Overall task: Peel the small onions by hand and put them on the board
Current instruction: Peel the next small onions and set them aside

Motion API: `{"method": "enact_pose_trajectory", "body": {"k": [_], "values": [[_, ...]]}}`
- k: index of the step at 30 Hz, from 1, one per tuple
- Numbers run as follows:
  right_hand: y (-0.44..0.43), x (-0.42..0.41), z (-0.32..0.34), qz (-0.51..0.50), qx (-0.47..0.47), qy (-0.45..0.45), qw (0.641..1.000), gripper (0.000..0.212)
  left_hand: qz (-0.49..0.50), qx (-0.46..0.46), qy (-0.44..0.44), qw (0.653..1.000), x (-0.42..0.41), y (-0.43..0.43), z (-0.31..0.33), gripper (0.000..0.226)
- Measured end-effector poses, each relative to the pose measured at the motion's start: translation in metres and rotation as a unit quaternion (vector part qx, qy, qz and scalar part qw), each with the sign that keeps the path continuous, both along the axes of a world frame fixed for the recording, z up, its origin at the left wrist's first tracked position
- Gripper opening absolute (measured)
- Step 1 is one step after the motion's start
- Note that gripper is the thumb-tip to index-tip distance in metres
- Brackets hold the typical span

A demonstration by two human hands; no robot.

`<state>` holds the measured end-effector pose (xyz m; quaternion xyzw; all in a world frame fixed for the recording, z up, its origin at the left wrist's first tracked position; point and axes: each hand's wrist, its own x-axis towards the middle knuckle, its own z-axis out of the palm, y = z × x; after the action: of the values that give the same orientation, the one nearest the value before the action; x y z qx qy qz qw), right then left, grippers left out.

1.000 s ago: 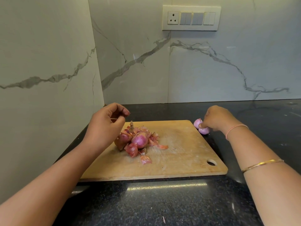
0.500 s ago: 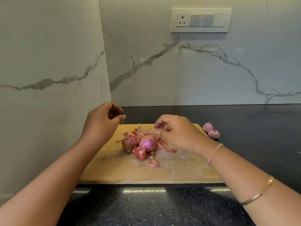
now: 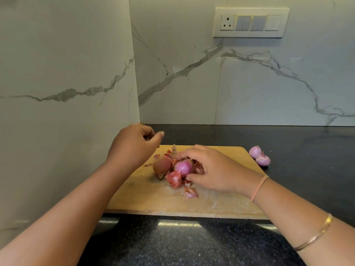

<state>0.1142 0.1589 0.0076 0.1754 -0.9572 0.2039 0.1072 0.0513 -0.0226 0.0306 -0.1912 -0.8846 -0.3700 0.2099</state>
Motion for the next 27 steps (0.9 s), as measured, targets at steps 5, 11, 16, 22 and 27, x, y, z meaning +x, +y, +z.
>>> {"method": "enact_pose_trajectory", "body": {"k": [5, 11, 16, 22, 27], "values": [[0.010, 0.000, 0.005, -0.033, -0.119, -0.003, 0.992, 0.033, -0.041, 0.006, 0.027, 0.999, 0.000, 0.001, 0.000, 0.006], [0.015, -0.002, 0.011, -0.016, -0.399, -0.083, 0.913, 0.019, -0.167, 0.050, 0.009, 0.985, 0.007, 0.003, -0.001, 0.022], [0.012, -0.001, 0.013, 0.007, -0.513, -0.119, 0.850, 0.026, -0.240, 0.039, 0.007, 0.970, 0.012, 0.005, -0.003, 0.024], [0.009, -0.001, 0.014, 0.016, -0.564, -0.112, 0.818, 0.023, -0.256, 0.065, 0.021, 0.964, 0.014, 0.008, -0.006, 0.026], [0.007, -0.002, 0.015, 0.030, -0.580, -0.133, 0.803, 0.023, -0.229, 0.073, 0.056, 0.969, 0.011, 0.013, -0.009, 0.028]]}}
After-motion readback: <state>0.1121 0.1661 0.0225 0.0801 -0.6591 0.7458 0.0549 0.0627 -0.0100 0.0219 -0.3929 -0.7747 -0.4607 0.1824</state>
